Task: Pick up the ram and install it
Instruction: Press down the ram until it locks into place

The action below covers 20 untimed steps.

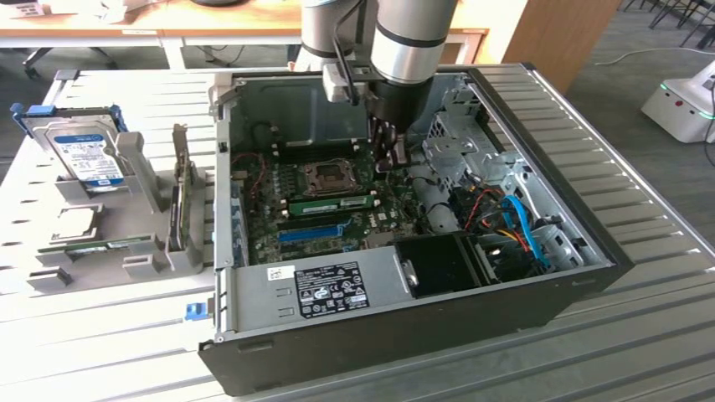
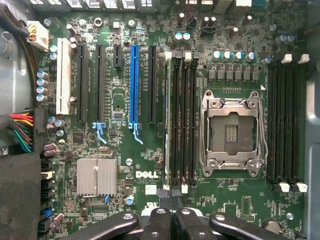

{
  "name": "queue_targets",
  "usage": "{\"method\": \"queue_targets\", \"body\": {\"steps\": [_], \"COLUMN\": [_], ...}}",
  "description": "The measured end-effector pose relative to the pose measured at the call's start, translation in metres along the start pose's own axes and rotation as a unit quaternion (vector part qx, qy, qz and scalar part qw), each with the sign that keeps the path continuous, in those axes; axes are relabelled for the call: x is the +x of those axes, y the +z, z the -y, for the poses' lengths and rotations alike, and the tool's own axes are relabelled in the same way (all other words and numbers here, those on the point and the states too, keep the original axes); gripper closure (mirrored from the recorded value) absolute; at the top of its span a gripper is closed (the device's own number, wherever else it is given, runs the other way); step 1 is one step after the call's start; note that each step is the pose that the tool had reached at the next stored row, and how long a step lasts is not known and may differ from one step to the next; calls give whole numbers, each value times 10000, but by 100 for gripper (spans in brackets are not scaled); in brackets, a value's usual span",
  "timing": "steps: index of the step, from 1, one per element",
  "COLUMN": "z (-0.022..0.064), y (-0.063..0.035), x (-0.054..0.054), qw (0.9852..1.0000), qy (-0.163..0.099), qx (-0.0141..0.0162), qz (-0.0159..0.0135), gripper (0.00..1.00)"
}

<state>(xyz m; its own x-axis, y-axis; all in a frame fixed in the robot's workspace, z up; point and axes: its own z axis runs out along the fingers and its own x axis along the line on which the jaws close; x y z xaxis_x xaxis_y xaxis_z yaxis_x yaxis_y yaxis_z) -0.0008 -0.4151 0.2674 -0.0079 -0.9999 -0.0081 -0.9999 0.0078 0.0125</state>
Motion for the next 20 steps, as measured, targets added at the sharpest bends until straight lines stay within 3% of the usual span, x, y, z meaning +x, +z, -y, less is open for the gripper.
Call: {"method": "queue_targets", "body": {"steps": [8, 17, 20], "z": [0, 1, 1], "y": [10, 73, 84], "x": [0, 0, 1], "qw": [10000, 10000, 10000], "qy": [0, 0, -1], "qx": [3, 63, 69], "qz": [1, 1, -2], "gripper": [89, 89, 89]}}
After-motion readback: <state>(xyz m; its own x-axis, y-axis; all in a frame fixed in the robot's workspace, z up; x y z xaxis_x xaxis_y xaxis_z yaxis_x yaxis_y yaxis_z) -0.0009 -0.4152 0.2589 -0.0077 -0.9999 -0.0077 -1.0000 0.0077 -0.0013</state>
